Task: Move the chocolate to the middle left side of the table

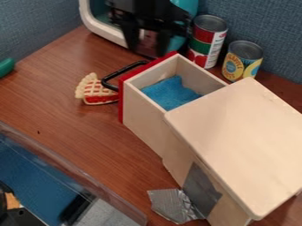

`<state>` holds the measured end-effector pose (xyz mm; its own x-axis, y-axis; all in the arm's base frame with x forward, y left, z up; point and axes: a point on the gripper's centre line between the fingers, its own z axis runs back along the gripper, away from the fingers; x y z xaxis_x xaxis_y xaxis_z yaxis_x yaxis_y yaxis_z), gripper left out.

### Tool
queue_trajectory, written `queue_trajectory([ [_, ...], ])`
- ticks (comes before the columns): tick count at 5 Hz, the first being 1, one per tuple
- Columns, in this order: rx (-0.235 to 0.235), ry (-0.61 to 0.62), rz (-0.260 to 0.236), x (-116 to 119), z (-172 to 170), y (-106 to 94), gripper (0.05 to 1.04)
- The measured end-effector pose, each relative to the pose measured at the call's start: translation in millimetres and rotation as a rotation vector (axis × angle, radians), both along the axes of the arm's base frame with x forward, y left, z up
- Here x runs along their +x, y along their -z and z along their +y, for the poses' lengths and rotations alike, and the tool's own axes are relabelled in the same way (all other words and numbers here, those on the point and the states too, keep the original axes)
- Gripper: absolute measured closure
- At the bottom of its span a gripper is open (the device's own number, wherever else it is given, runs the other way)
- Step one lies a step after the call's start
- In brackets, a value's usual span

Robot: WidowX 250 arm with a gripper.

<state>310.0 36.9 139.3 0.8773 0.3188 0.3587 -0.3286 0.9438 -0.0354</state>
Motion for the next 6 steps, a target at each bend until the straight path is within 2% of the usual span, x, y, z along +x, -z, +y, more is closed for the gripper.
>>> queue_trajectory([
  [2, 0.069, -0.206, 0.03, -9, 80, 14.7, 0.481],
  [3, 0.084, -0.296, 0.062, -16, 125, 31.5, 0.481],
  [4, 0.091, -0.294, 0.117, -20, 157, 59.9, 0.481],
  [5, 0.071, -0.27, 0.135, -24, 189, 82.2, 0.481],
  [6, 0.018, -0.228, 0.195, -26, 205, 106.9, 0.481],
])
